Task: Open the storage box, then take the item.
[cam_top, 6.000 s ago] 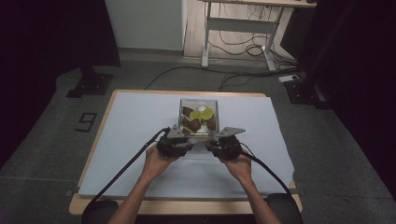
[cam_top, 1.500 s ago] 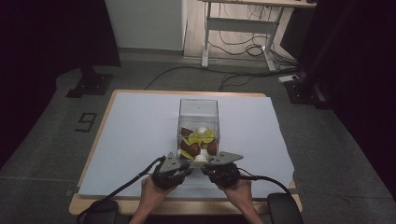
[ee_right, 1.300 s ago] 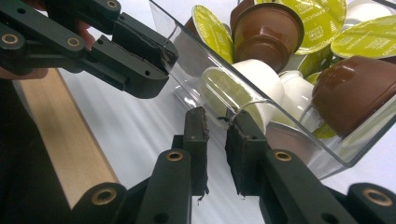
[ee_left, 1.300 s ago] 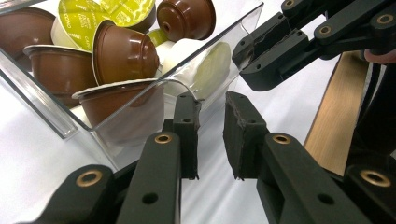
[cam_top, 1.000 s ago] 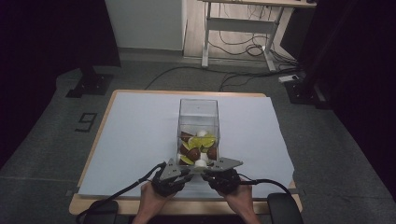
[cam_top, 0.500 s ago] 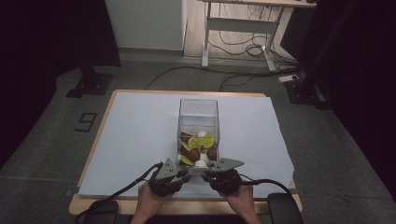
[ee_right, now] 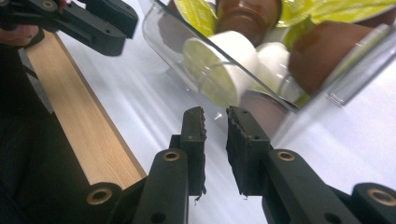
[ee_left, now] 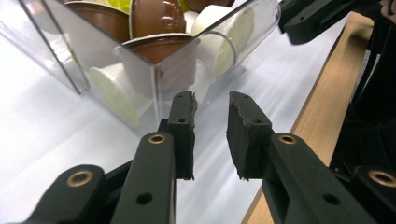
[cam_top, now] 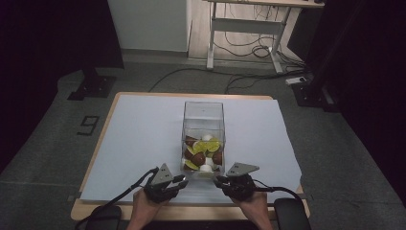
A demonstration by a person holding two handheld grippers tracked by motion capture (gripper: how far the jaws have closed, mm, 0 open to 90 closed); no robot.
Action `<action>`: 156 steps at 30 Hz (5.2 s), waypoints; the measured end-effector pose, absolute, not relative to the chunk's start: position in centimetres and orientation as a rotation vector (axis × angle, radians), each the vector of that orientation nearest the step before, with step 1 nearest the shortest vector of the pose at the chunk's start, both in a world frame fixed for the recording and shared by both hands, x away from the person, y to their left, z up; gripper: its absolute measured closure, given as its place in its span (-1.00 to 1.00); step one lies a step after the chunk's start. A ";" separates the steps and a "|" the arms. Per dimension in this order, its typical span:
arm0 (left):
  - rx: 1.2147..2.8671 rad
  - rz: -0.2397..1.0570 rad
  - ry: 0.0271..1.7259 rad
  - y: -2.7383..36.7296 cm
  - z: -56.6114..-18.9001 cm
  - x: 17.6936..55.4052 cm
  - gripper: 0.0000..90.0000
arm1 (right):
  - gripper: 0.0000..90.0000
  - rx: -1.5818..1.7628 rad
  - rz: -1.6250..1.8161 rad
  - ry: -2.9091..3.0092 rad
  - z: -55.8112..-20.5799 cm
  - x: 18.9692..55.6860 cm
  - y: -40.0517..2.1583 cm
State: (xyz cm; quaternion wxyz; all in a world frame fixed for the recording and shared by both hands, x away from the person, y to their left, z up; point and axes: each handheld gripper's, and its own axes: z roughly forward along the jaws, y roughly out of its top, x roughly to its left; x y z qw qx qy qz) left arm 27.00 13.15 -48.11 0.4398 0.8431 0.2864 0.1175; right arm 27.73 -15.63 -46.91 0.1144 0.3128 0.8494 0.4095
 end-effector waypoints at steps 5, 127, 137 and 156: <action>2.105 0.306 0.724 13.7 -48.1 27.1 0.58 | 0.69 0.939 1.195 2.477 -46.9 27.7 -16.7; 2.235 0.386 1.024 18.0 -52.8 33.5 -1.00 | -0.89 0.972 1.065 2.510 -44.3 33.0 -19.5; 2.234 0.386 1.025 18.0 -52.9 33.5 -1.00 | -0.88 0.900 1.073 2.542 -43.1 33.6 -17.7; 2.235 0.386 1.025 18.0 -52.8 33.5 -1.00 | -0.70 0.860 1.061 2.606 -42.5 35.1 -14.2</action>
